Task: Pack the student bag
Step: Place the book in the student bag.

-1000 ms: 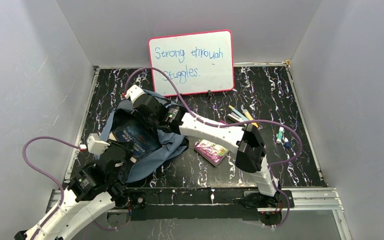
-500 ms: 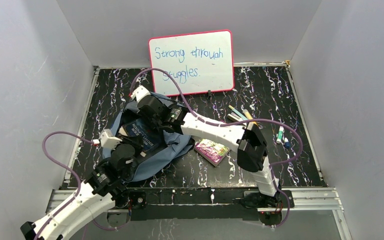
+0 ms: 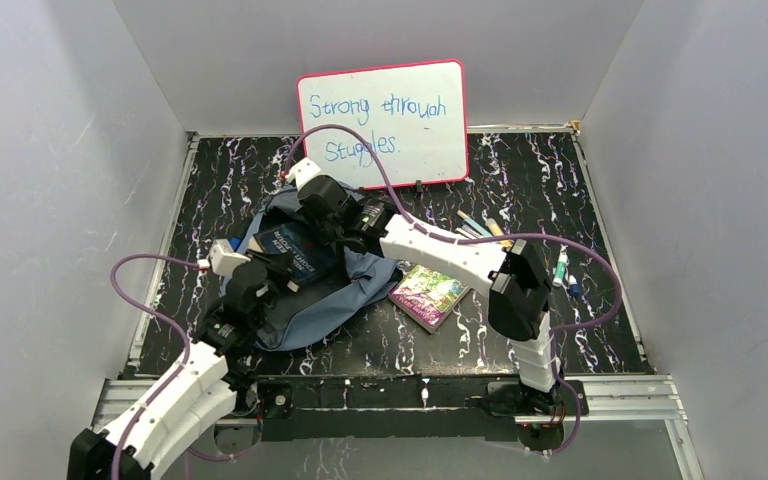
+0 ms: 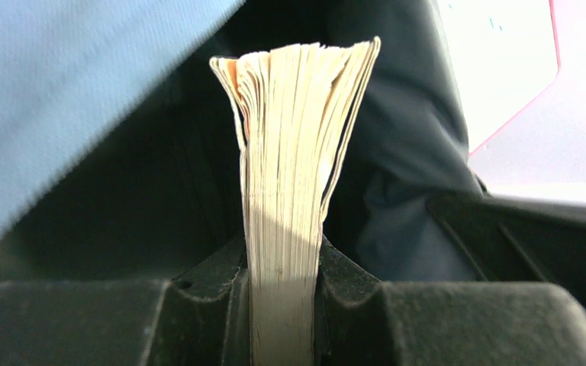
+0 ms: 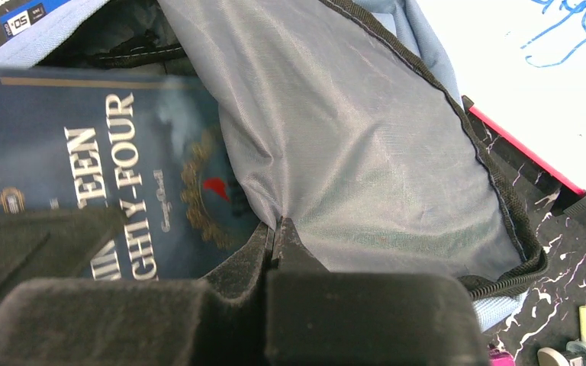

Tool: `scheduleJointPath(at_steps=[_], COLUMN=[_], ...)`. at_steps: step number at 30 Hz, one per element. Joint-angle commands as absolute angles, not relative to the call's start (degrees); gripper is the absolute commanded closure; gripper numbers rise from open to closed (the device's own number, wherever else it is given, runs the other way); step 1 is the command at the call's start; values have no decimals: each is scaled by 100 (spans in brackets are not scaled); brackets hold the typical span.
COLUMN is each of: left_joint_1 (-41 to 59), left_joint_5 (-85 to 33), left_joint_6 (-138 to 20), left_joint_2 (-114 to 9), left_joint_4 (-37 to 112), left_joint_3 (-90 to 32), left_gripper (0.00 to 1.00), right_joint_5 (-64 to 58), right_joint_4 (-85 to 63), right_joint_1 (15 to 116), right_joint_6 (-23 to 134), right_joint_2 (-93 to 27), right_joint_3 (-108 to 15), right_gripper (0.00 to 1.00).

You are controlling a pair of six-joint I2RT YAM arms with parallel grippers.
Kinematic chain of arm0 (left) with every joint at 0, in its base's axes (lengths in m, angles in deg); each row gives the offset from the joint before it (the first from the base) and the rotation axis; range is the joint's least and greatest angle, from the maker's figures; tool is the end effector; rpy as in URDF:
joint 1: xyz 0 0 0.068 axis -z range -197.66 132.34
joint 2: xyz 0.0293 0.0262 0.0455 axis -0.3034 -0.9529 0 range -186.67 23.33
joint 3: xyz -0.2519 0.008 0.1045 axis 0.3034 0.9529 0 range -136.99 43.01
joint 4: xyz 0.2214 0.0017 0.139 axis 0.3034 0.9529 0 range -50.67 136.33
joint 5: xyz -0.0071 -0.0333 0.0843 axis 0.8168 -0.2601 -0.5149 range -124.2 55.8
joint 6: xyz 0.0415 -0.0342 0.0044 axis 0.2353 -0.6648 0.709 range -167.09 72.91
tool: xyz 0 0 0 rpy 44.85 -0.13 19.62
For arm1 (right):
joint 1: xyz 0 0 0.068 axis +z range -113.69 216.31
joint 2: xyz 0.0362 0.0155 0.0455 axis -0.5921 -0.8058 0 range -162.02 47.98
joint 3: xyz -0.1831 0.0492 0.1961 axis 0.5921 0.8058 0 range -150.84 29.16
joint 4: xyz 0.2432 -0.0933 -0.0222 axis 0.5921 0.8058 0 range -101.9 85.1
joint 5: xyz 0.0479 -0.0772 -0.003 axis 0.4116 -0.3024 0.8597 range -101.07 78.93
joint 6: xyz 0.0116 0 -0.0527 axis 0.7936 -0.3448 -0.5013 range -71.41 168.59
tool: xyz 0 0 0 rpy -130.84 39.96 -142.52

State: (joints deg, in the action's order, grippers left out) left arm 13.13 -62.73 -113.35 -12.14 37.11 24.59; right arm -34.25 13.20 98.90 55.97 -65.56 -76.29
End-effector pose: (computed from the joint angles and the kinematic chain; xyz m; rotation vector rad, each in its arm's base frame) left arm 0.1448 -0.0665 0.2253 -0.8973 1.6316 -0.7462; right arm 0.2267 0.4071 0.3220 -0.7664 1.9682 0.2983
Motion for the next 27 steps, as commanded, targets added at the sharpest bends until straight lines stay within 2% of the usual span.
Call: scheduleJointPath(at_steps=[1, 13, 20, 24, 26, 27], left_joint_1=[419, 216, 212, 217, 212, 212], left_joint_5=[-5135, -3963, -4048, -3943, -3998, -4037], left_joint_6=[-11384, -11784, -11815, -11870, -11907, -11923], left_joint_2=[-1541, -2660, -3099, -3447, -3447, -3413], left_joint_4=[2443, 910, 701, 1246, 1458, 1543], left_joint_3=[2410, 2795, 2831, 2668, 2653, 2664], left_gripper=[100, 100, 100, 100, 95, 86], right_joint_5=[-3314, -3169, -3129, -3141, -3160, -3156], right_joint_4=[770, 758, 787, 819, 824, 830], right_joint_1=[9827, 9797, 9790, 9789, 9783, 9774], right_joint_6=[5668, 5711, 5788, 5804, 5808, 5804], right_joint_2=[-6157, -6310, -6380, -6408, -6408, -6408], right_joint_3=[-7611, -7664, -7651, -7635, -7605, -7589], right_gripper=[100, 100, 100, 100, 100, 100])
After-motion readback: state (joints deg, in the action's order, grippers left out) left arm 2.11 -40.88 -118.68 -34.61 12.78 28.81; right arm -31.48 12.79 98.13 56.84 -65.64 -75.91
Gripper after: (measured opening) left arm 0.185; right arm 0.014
